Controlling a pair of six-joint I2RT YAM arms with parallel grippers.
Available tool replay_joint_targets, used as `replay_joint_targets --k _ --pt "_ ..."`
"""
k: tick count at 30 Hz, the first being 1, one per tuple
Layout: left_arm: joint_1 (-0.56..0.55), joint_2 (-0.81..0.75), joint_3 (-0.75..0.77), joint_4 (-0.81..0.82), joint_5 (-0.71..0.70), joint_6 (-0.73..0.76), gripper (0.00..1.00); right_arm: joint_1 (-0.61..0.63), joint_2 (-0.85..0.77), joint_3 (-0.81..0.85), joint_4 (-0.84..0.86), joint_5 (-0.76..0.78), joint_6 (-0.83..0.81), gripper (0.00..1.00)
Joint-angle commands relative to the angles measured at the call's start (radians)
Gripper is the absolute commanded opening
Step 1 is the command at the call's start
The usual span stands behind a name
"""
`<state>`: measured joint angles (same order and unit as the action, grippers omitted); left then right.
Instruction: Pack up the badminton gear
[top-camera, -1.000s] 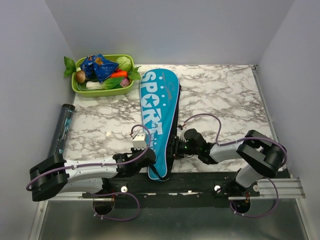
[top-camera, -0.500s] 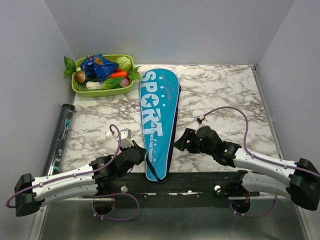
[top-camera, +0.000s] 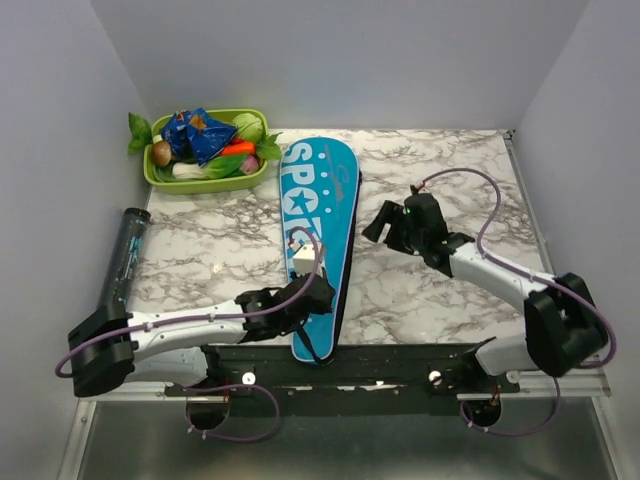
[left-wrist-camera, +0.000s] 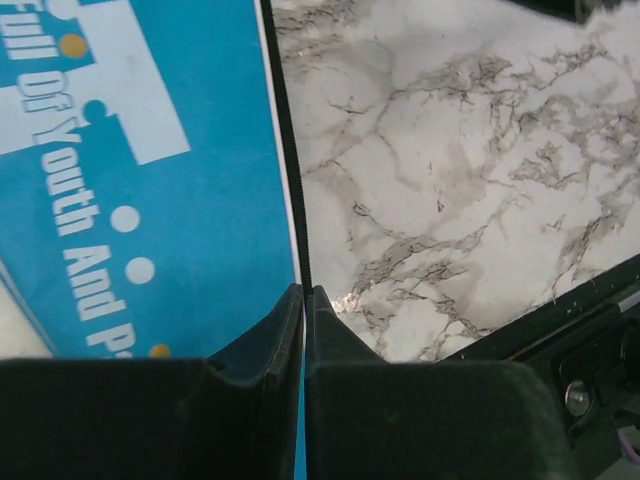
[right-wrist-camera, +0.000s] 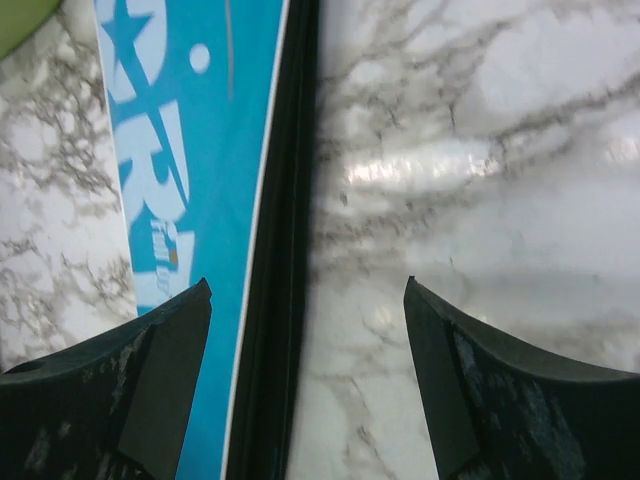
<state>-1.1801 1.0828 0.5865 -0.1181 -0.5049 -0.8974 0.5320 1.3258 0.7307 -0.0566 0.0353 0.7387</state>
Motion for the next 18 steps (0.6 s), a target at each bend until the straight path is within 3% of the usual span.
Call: replay_joint_targets --k 1,5,18 --pt "-0.003 0.120 0.006 0.165 0.106 0.041 0.12 -0.082 0.172 0.142 0.151 -0.194 -0.070 0.86" --pt "0.000 0.212 -0.005 0.222 0.112 0.032 0.11 -0.141 0.387 0.237 0.242 -0.343 -0.038 0.86" --pt "0.011 0.252 -0.135 0.330 0.146 -0.026 0.10 -0.161 0.783 0.639 0.130 -0.371 0.071 0.79"
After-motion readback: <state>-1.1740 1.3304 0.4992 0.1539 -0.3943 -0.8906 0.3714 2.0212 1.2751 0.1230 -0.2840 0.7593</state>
